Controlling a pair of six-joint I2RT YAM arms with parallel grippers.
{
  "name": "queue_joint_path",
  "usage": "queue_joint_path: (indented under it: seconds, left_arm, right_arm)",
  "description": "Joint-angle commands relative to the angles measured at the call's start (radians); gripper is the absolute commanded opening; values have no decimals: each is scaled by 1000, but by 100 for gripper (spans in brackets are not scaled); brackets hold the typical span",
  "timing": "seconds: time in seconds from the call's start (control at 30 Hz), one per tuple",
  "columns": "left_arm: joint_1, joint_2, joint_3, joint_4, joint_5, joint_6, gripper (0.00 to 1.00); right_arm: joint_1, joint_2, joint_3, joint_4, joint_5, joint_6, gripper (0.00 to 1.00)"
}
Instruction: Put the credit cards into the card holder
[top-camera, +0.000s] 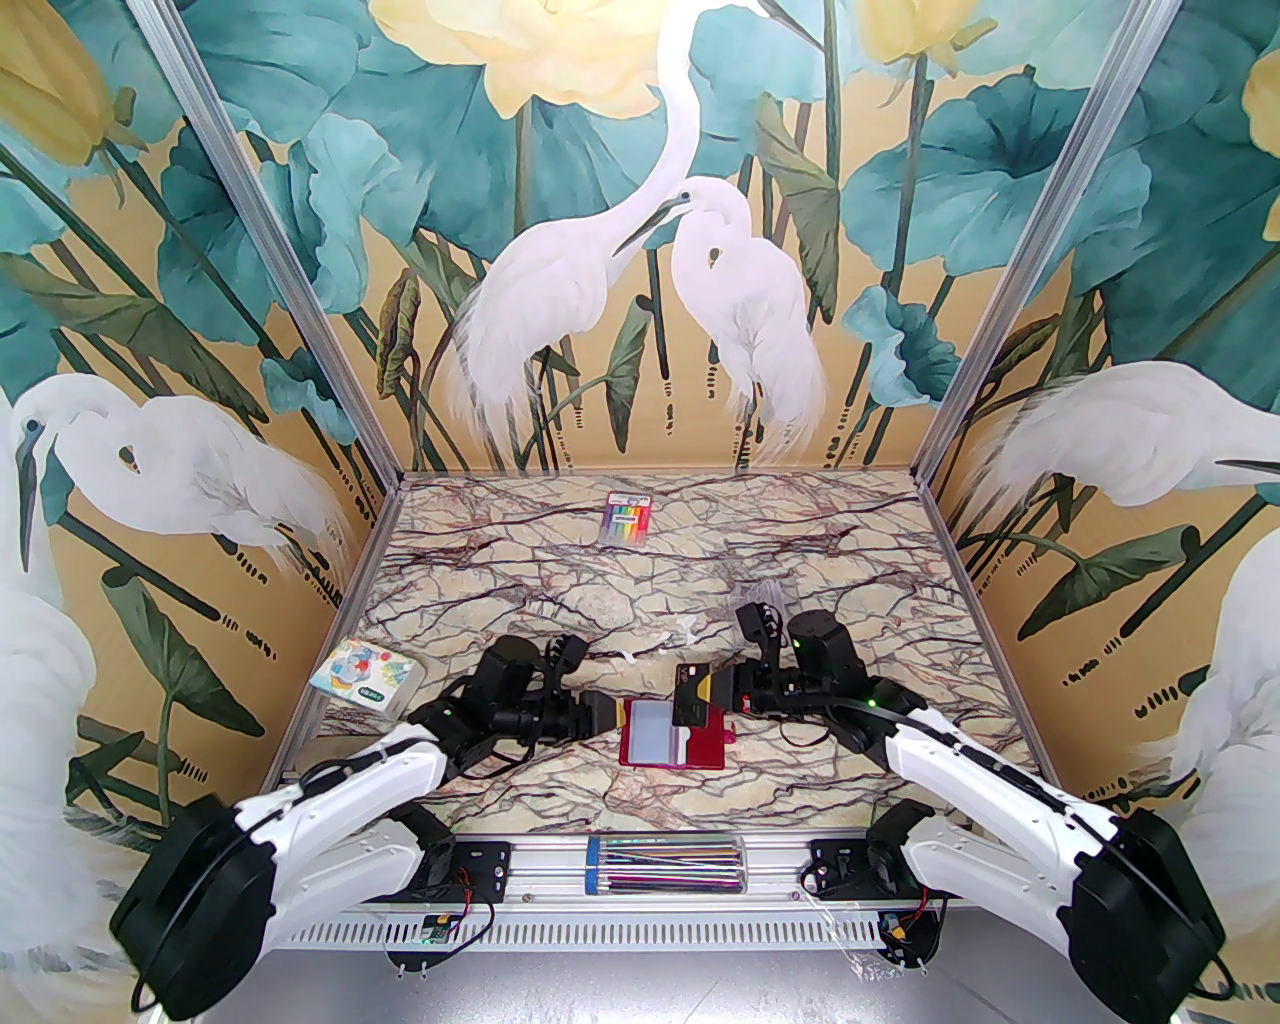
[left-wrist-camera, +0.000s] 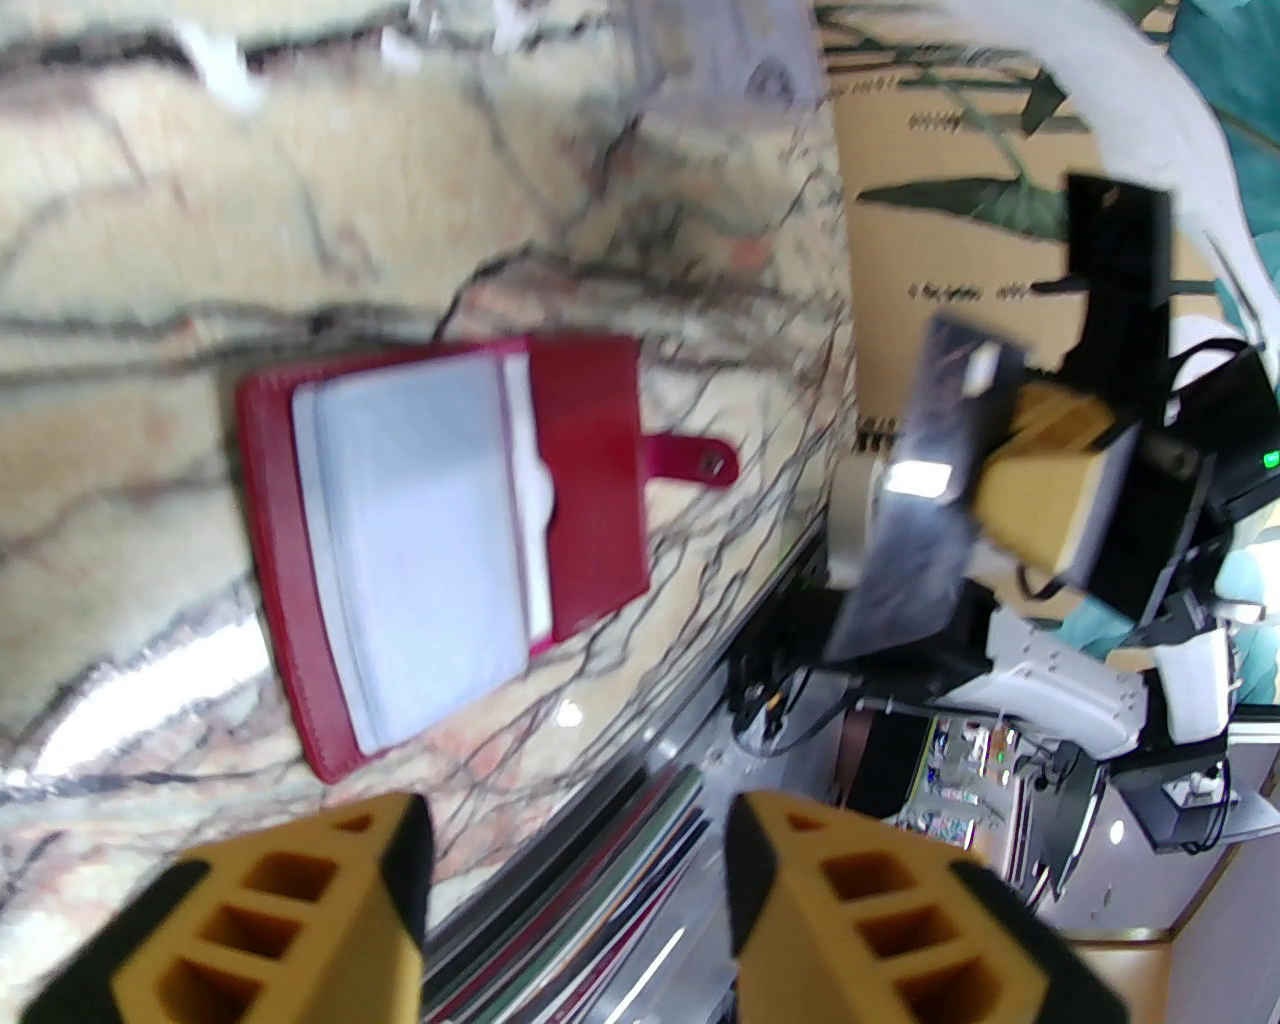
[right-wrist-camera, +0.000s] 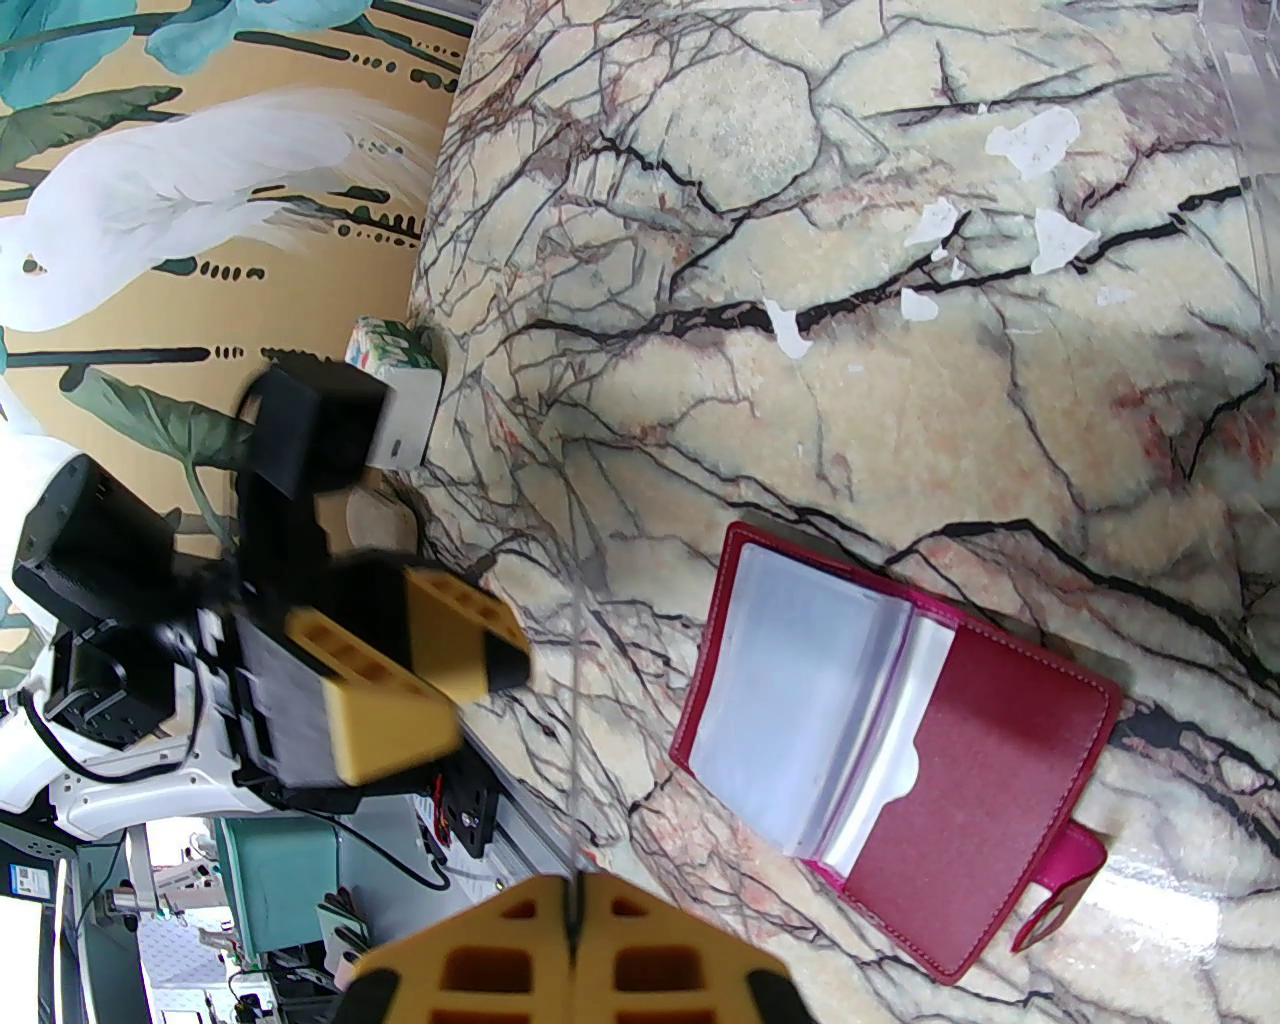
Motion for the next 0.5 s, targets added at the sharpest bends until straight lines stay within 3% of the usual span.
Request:
queue_joint_path:
  seconds: [0.0, 0.47]
  left_arm:
    - [-20, 53, 43, 67, -11, 2, 43]
    - [-81, 269, 96, 142, -40, 2, 22]
  right_arm:
    - [8, 4, -16, 24, 28, 25, 0]
    - [26, 160, -11, -5, 54, 8, 0]
